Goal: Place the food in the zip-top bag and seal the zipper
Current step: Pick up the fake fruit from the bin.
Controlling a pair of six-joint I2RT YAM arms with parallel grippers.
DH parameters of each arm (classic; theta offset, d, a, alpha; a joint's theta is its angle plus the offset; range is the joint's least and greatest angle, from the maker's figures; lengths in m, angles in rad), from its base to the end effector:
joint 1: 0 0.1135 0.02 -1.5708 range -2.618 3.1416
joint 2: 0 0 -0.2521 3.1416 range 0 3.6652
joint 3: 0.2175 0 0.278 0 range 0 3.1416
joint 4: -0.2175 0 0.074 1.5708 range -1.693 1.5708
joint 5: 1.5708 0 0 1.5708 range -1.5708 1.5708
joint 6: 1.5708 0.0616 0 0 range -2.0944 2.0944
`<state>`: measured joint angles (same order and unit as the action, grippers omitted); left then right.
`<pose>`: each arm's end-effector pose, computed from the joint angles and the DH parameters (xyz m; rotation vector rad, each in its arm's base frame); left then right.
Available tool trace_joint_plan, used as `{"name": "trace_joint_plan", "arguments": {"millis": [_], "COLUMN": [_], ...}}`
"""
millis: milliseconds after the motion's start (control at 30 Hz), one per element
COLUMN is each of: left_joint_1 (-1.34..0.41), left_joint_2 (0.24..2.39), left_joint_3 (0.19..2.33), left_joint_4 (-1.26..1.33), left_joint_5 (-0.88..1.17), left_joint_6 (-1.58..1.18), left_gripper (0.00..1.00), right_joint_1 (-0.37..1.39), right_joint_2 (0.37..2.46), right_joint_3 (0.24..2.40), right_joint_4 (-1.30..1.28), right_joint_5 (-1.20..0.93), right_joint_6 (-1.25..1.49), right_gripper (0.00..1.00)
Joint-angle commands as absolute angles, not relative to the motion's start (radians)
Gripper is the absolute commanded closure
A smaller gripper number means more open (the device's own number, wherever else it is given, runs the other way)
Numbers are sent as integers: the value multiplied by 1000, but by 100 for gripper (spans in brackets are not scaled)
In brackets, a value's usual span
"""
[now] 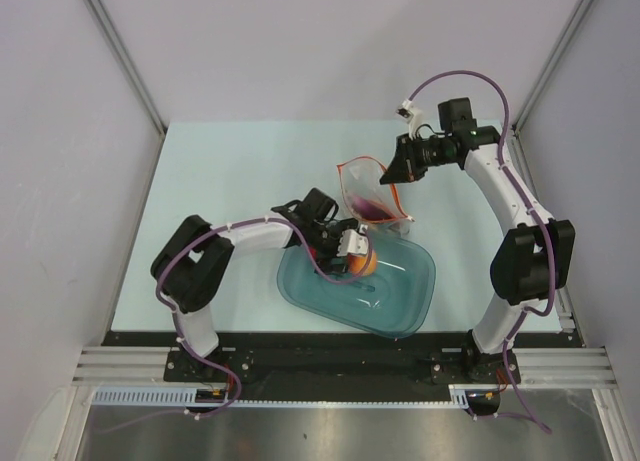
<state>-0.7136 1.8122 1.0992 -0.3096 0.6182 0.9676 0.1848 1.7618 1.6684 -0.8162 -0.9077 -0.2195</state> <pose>0.2711 -0.2820 0.1201 1.9664 1.4661 -0.6869 0.3965 0.1235 0.3071 -0.8236 2.1359 1.0878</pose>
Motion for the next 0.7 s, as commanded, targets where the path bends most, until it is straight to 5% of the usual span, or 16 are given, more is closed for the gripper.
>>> {"name": "trace_joint_plan", "arguments": {"millis": [0,67,167,667], "left_joint_1": [-726,-732,-752,-871], "left_joint_2": [1796,1773,1724,1799], "left_joint_3": [1140,1144,1124,1111], "left_joint_4": [-316,-318,-299,-83], "left_joint_5": [607,627,630,508], "left_joint_6": [991,962,930,732], "left_gripper": [14,15,0,0], "right_joint_1": [190,189,184,186], "right_joint_2": [1750,1749,1750,1752], "right_joint_3": [1677,1672,1667,1664], "right_joint_4": [-818,-819,-821,-819], "right_joint_5": [-896,-897,-905,-905], "right_joint_6": [-239,-245,-247,-245], "right_gripper": [100,100,100,100]}}
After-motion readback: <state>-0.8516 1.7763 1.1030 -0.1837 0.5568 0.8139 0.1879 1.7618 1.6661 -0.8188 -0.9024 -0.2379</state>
